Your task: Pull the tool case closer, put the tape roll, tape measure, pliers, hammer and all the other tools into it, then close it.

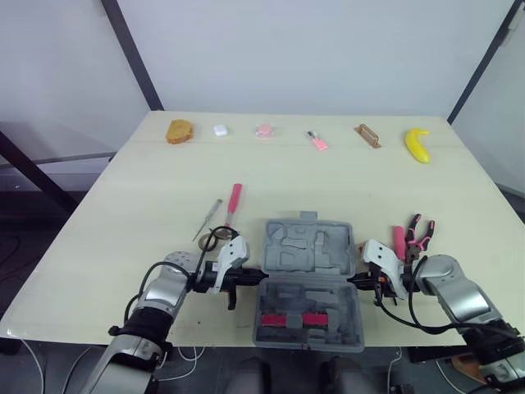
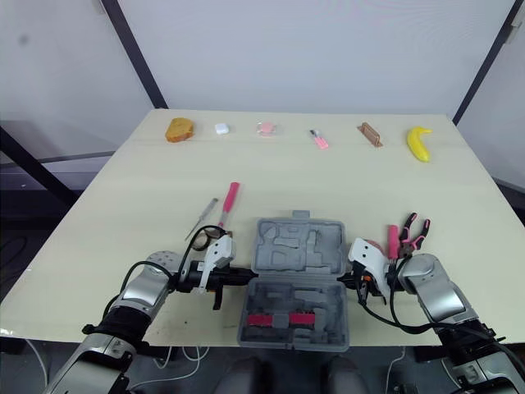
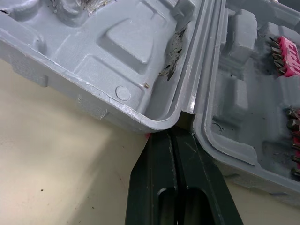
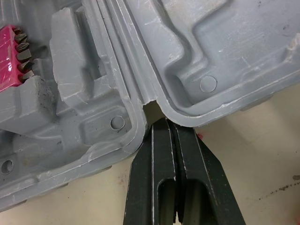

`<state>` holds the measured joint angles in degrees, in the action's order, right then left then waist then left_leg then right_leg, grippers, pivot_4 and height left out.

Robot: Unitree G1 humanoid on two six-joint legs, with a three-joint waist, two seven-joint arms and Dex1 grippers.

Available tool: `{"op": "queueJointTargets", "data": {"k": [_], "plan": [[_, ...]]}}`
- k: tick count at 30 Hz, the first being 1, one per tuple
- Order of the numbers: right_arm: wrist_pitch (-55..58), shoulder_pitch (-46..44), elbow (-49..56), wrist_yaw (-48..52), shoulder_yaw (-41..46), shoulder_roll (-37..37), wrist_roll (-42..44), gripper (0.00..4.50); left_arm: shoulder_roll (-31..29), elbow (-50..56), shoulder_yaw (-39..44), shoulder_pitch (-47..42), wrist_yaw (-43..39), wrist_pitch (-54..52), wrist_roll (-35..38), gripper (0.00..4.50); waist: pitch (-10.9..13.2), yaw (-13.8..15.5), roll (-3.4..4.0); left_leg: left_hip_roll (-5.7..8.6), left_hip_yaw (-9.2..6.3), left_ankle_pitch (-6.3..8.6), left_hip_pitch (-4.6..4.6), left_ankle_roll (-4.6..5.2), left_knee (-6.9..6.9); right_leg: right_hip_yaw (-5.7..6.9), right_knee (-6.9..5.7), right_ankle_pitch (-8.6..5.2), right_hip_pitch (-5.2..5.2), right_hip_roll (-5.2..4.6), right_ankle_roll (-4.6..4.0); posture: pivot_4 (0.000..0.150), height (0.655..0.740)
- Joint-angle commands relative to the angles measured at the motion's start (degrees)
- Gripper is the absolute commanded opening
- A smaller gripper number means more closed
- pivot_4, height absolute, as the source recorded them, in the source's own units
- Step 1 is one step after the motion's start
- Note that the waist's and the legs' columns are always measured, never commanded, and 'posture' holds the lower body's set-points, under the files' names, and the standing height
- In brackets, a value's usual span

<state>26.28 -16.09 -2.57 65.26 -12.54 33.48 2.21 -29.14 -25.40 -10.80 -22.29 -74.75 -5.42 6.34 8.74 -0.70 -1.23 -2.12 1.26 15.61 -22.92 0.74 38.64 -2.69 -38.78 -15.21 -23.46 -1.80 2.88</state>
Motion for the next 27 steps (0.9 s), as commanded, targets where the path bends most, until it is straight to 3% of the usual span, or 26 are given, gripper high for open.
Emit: {"op": "queueJointTargets", "data": {"k": [1,27], "plan": [[-0.5,0.1,2.4,-0.1,-0.8,-0.3,1.9,0.0,0.4,1.3,-1.8,0.3,-0.9,0.2,0.0,0.01,0.0,0.0,0.0,0.0,0.0,0.0,0.0,0.0,0.0,0.0,0.0,0.0,0.0,0.0,0.0,0.15,0.74],[0.4,1.9,4.4,-2.2,-1.8,-0.4,3.7,0.0,-4.0,4.7,-0.2,2.4,-1.4,-1.7,1.5,0.01,0.0,-0.1,0.0,-0.02,-0.02,0.0,0.0,0.0,0.0,0.0,-0.01,0.0,0.0,0.04,-0.01,0.15,0.74]]}}
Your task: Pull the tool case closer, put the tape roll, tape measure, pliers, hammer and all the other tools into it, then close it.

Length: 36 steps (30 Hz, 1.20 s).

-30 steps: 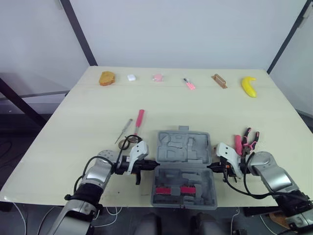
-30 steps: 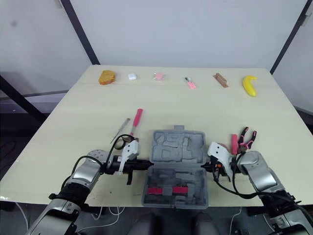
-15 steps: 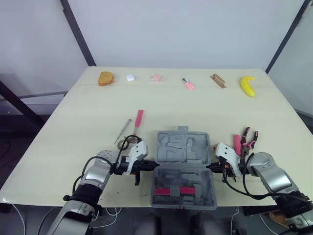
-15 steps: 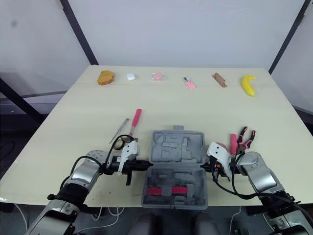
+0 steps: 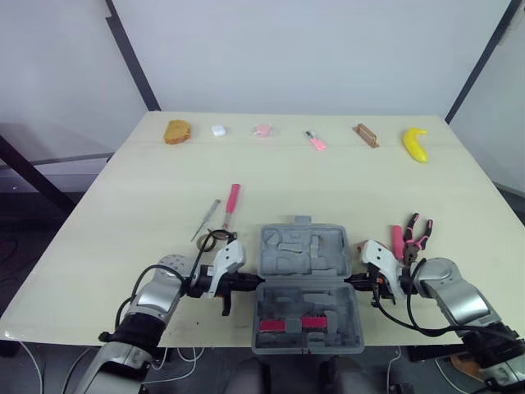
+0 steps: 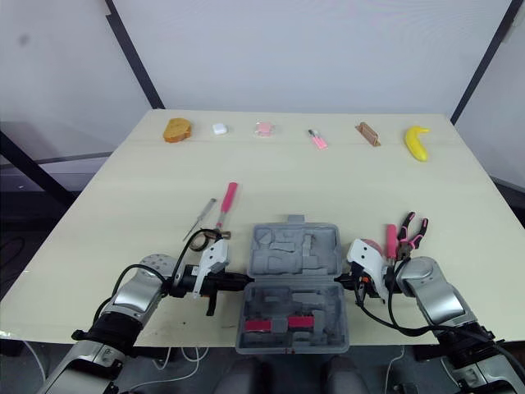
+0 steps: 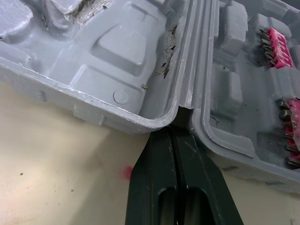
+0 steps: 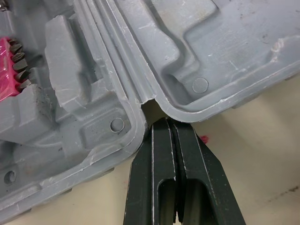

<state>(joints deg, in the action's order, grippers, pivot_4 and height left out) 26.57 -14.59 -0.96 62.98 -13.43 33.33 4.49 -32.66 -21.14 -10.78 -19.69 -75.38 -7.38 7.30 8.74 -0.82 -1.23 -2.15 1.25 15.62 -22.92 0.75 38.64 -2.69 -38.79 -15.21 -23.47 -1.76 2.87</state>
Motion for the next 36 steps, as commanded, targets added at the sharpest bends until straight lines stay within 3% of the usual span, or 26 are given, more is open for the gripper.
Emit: {"op": "queueJointTargets", "data": {"k": [1,36], "plan": [[0.2,0.6,3.0,0.1,-1.0,-0.2,1.5,0.0,-0.6,0.6,-0.4,-0.1,-0.9,0.2,0.5,0.01,0.0,0.0,0.0,0.0,0.0,0.0,0.0,0.0,0.0,0.0,0.0,0.0,0.0,0.0,0.0,0.15,0.74],[3.8,4.5,7.2,-0.5,-2.4,2.2,3.2,0.0,-1.8,9.2,-3.1,5.0,-2.9,-4.8,1.6,0.01,0.0,0.1,0.0,0.0,0.0,0.0,0.0,0.0,0.0,0.0,0.01,0.0,0.0,0.0,0.0,0.15,0.74]]}}
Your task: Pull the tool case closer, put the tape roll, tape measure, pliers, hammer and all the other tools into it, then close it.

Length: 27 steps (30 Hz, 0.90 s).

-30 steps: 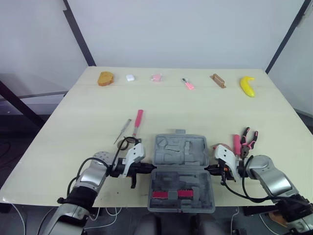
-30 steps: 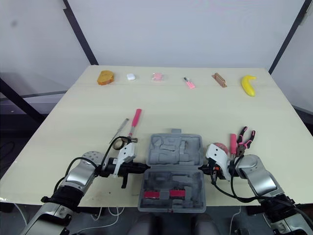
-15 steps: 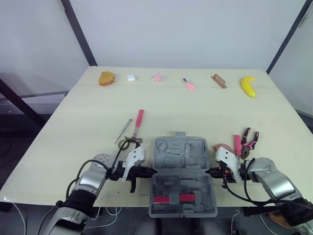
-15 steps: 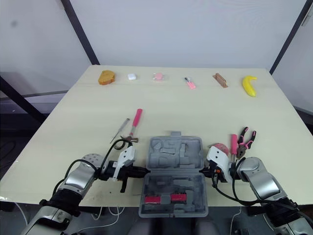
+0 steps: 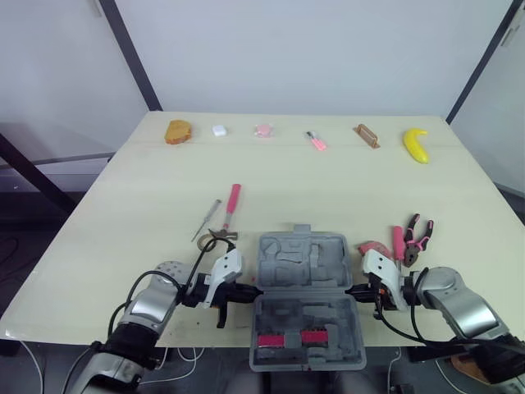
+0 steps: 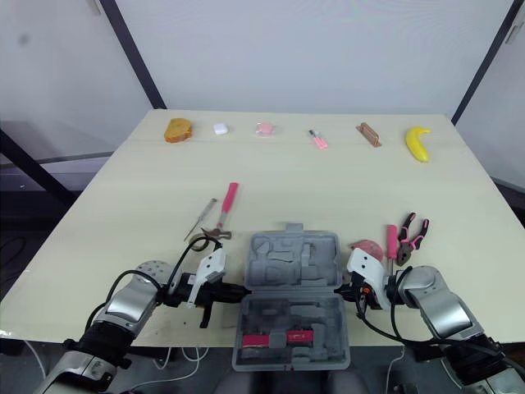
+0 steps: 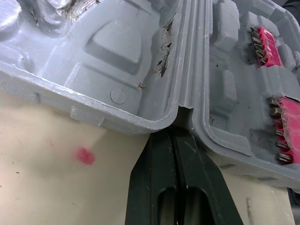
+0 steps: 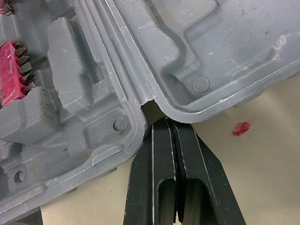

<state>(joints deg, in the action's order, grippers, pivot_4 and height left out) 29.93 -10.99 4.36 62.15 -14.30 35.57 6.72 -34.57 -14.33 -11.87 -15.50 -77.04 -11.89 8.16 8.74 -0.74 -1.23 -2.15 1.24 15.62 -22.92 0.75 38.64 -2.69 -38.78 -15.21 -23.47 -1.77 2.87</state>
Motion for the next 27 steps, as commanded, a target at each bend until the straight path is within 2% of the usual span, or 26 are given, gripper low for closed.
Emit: {"op": "queueJointTargets", "data": {"k": [1,27], "plan": [[0.6,1.0,1.9,0.3,-1.6,0.0,1.0,0.0,0.2,2.6,-2.1,0.9,-1.2,-0.5,0.7,0.01,0.0,0.0,0.0,0.0,0.0,0.0,0.0,0.0,0.0,0.0,0.0,0.0,0.0,0.0,0.0,0.15,0.74],[1.9,1.9,2.8,0.4,-2.2,1.5,1.7,0.0,0.3,1.7,-3.0,0.9,-1.0,0.7,0.0,0.01,0.0,0.1,-0.01,0.0,0.0,0.0,0.0,0.0,0.0,0.0,0.01,0.0,0.01,-0.01,0.0,0.15,0.74]]}}
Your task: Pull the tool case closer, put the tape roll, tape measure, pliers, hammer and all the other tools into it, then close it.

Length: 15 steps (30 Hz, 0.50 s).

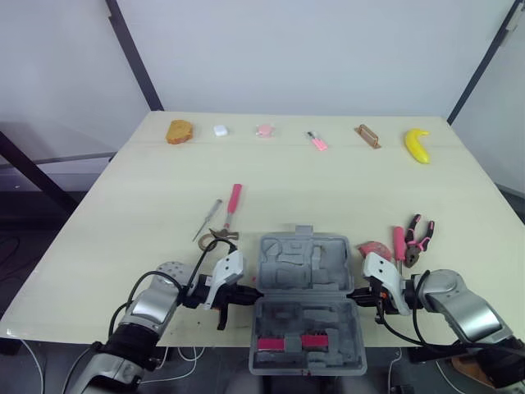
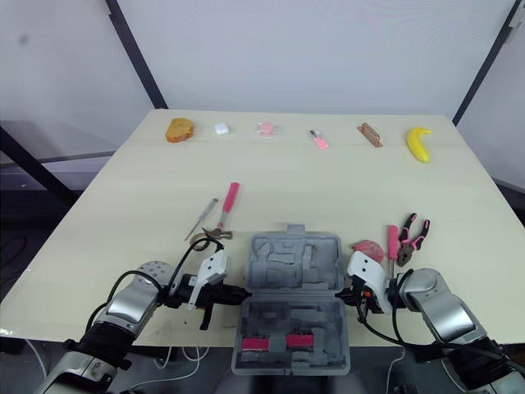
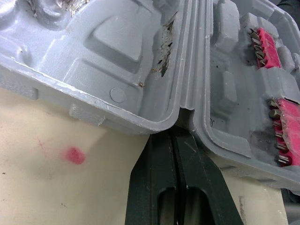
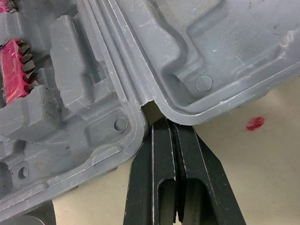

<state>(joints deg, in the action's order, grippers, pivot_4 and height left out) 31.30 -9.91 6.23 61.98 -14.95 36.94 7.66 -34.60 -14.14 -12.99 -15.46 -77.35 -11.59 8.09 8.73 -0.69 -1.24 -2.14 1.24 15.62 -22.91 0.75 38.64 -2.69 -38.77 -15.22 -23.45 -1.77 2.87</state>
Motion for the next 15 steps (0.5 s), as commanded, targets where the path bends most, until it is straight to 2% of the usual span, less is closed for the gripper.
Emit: {"op": "queueJointTargets", "data": {"k": [1,15], "plan": [[0.4,0.8,0.9,0.5,-1.6,0.1,0.7,0.0,0.3,1.6,-1.9,0.9,-0.6,0.3,0.2,0.01,0.0,0.0,0.0,0.0,0.0,0.0,0.0,0.0,0.0,0.0,0.0,0.0,0.0,0.0,0.0,0.15,0.74],[0.3,0.7,0.4,0.4,-1.9,0.3,0.7,0.0,0.3,1.8,-2.3,1.2,-0.7,0.2,0.0,0.01,0.0,0.0,-0.01,0.0,0.0,0.0,0.01,0.0,0.0,0.0,0.0,0.0,0.0,0.0,0.0,0.15,0.74]]}}
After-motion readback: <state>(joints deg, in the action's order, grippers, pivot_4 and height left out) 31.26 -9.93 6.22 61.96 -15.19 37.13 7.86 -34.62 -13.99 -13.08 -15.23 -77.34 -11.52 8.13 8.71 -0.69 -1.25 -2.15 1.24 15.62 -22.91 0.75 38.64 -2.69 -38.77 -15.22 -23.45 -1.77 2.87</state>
